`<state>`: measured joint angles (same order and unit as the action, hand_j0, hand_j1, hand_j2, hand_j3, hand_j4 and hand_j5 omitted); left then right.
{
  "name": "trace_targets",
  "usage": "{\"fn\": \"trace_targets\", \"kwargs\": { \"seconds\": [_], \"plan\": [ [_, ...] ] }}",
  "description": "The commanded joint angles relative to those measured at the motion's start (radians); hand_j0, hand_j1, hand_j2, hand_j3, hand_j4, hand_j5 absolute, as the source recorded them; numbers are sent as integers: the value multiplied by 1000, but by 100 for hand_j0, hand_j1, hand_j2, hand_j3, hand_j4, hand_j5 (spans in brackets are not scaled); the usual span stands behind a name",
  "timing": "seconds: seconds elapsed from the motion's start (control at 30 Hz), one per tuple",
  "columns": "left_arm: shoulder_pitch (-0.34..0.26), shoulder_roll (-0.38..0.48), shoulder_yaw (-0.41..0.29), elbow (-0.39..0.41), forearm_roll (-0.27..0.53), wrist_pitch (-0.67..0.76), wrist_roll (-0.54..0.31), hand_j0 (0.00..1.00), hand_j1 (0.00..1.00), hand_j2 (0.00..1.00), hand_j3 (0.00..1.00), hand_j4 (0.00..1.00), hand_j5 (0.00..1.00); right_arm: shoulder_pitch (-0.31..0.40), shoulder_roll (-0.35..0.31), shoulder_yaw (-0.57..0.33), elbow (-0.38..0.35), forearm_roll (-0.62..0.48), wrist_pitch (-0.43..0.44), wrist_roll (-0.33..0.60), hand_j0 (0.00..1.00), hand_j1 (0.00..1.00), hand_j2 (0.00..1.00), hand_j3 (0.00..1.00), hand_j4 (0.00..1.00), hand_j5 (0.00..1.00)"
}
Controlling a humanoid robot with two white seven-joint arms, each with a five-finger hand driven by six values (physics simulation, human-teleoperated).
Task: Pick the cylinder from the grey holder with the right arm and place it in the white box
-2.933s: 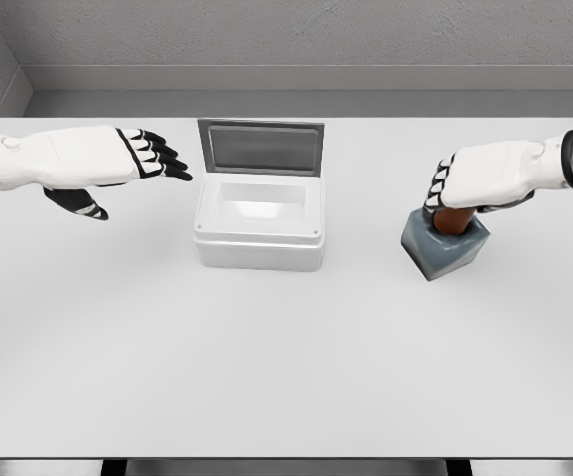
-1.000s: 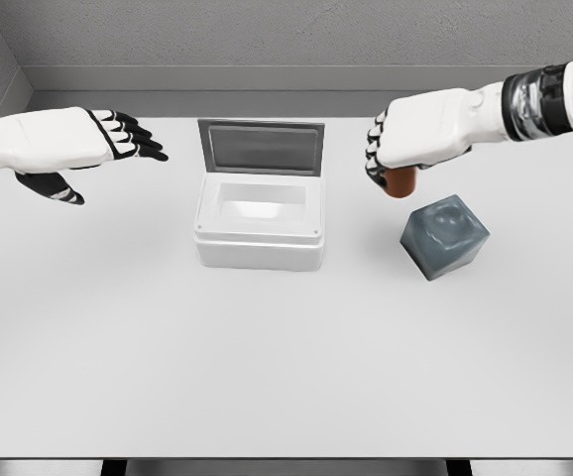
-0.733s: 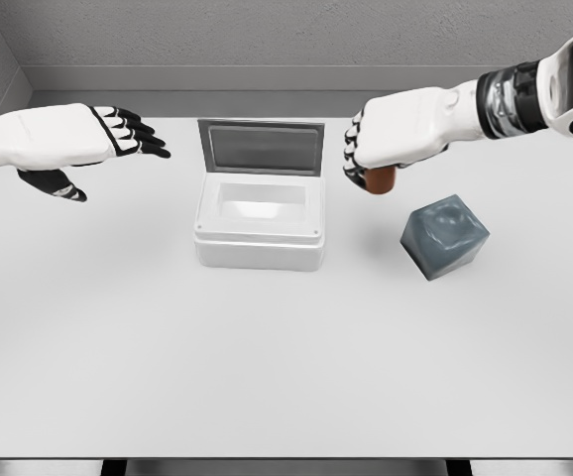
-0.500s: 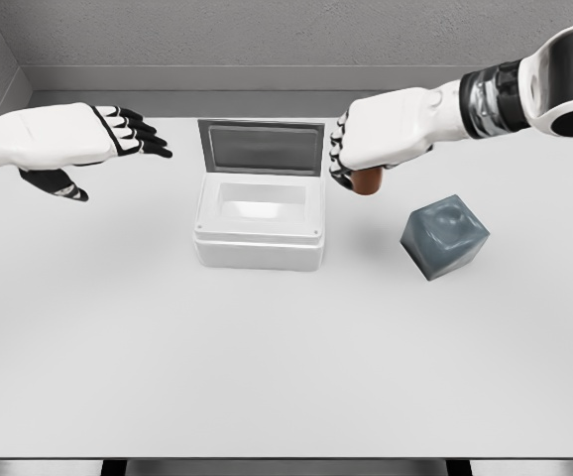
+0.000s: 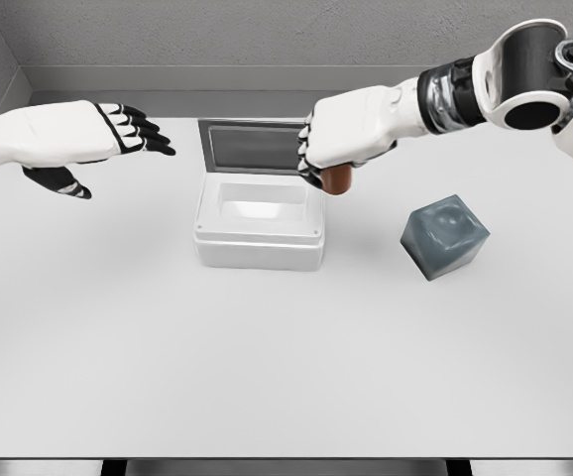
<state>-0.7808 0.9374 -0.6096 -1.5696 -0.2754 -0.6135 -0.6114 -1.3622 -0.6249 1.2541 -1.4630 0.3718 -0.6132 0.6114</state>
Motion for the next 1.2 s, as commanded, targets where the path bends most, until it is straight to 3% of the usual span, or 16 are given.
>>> {"fn": "trace_targets", "kwargs": {
  "seconds": [0.0, 0.17, 0.57, 0.6, 0.63, 0.67, 0.9, 0.93, 1.0, 1.07, 1.13, 1.17],
  "plan": [
    [-2, 1, -1, 0, 4, 3, 0, 100, 100, 100, 100, 100, 100, 0, 33, -1, 33, -2, 2, -1, 47, 47, 47, 47, 47, 47],
    [-3, 1, 1, 2, 4, 3, 0, 100, 100, 100, 100, 100, 100, 0, 82, -1, 62, -1, 2, -1, 47, 47, 47, 47, 47, 47],
    [-5, 0, -1, 2, 2, 3, 0, 100, 100, 100, 100, 100, 100, -2, 117, -1, 84, 7, 2, -1, 47, 47, 47, 47, 47, 47],
    [-6, 0, 1, 2, 2, 3, 0, 100, 100, 100, 100, 100, 100, -2, 117, -2, 81, 24, 2, -1, 60, 60, 60, 60, 60, 60],
    [-6, 0, 1, 2, 2, 3, 0, 100, 100, 100, 100, 100, 100, 2, 125, -2, 82, 32, 2, -1, 83, 83, 83, 83, 83, 83],
    [-6, 0, -1, 2, 2, 3, 0, 100, 100, 100, 100, 100, 100, 3, 132, -2, 82, 35, 2, -1, 99, 99, 99, 99, 99, 99],
    [-8, 0, 1, 2, 2, 3, 0, 100, 100, 100, 100, 100, 100, 0, 128, -16, 73, 53, 2, -1, 100, 100, 100, 100, 100, 100],
    [-8, 0, 1, 2, 2, 3, 0, 100, 100, 100, 100, 100, 100, -2, 108, -25, 43, 47, 2, -1, 100, 100, 100, 100, 100, 100],
    [-8, 0, 1, 2, 2, 3, 0, 100, 100, 100, 100, 100, 100, -2, 11, -97, -105, 16, 2, -1, 100, 100, 100, 100, 100, 100],
    [-32, -14, -2, 2, 2, 3, 0, 100, 100, 100, 100, 100, 100, 0, -120, -130, -204, -99, 2, -1, 100, 100, 100, 100, 100, 100],
    [-132, -71, -15, 17, 4, 40, 0, 100, 100, 100, 100, 100, 100, 21, -285, -197, -298, -194, 2, -1, 100, 100, 100, 100, 100, 100],
    [-219, -132, -82, 57, 2, 103, 0, 100, 100, 100, 100, 100, 100, 66, -348, -269, -300, -280, 2, -1, 100, 100, 100, 100, 100, 100]
  ]
}}
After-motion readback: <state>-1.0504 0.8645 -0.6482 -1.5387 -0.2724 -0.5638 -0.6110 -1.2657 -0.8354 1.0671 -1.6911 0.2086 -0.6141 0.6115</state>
